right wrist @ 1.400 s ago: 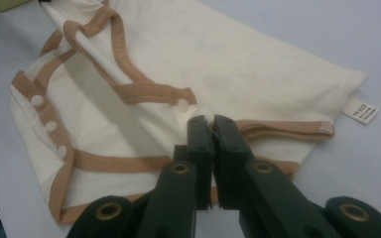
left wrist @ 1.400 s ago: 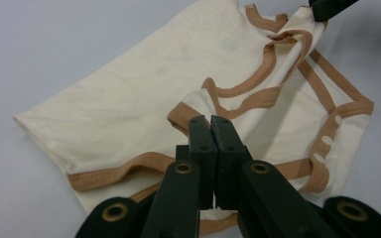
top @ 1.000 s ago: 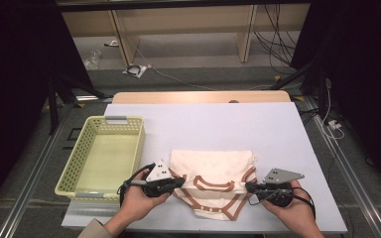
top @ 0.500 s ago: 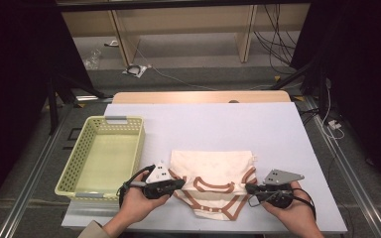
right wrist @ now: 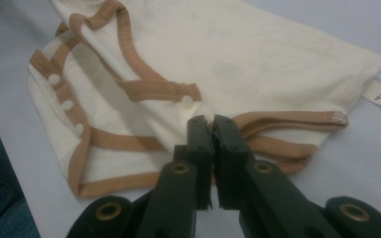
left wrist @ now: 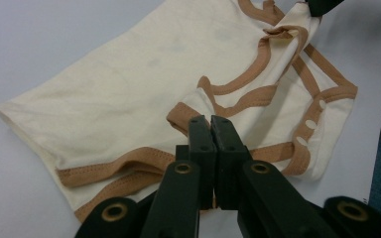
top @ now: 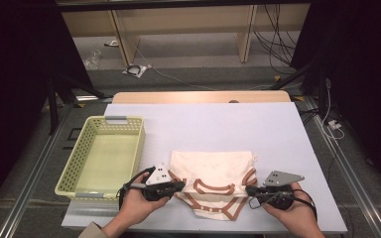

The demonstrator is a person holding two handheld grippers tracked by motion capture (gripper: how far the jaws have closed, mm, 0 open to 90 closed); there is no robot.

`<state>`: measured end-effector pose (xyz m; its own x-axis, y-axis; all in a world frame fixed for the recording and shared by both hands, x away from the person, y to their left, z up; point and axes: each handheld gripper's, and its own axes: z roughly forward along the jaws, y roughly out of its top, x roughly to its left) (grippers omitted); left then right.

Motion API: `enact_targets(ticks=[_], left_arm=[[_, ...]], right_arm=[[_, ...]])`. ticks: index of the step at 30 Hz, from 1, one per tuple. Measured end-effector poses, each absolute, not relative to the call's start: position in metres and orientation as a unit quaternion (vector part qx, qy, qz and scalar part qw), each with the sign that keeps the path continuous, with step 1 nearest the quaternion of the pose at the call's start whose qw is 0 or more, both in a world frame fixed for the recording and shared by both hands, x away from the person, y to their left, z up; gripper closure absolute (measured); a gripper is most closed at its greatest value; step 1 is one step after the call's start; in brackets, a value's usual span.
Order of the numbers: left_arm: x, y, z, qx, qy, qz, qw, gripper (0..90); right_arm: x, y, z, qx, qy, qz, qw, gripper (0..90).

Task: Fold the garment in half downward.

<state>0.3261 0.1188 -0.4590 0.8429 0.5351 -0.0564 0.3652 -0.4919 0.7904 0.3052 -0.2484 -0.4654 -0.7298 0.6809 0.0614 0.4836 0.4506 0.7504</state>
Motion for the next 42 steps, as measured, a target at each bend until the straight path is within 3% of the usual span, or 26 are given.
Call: enact_targets(ticks=[31,35,39,42], left_arm=[[0.323,0.114,-0.478,0.885,0.255,0.055,0.386,83.9],[0.323,0.113,-0.48,0.889,0.255,0.048,0.377,77.7],[0.325,0.117,-0.475,0.882,0.263,0.05,0.388,58.3],[0.332,0.126,-0.463,0.861,0.279,0.058,0.421,50.3]], right_arm=[[0.302,-0.246,-0.474,0.326,0.87,0.361,0.085,86.3],[0.302,-0.246,-0.475,0.322,0.876,0.352,0.074,85.4],[0.301,-0.247,-0.475,0.324,0.877,0.349,0.067,79.7],[0.302,-0.251,-0.473,0.334,0.869,0.359,0.063,72.9]])
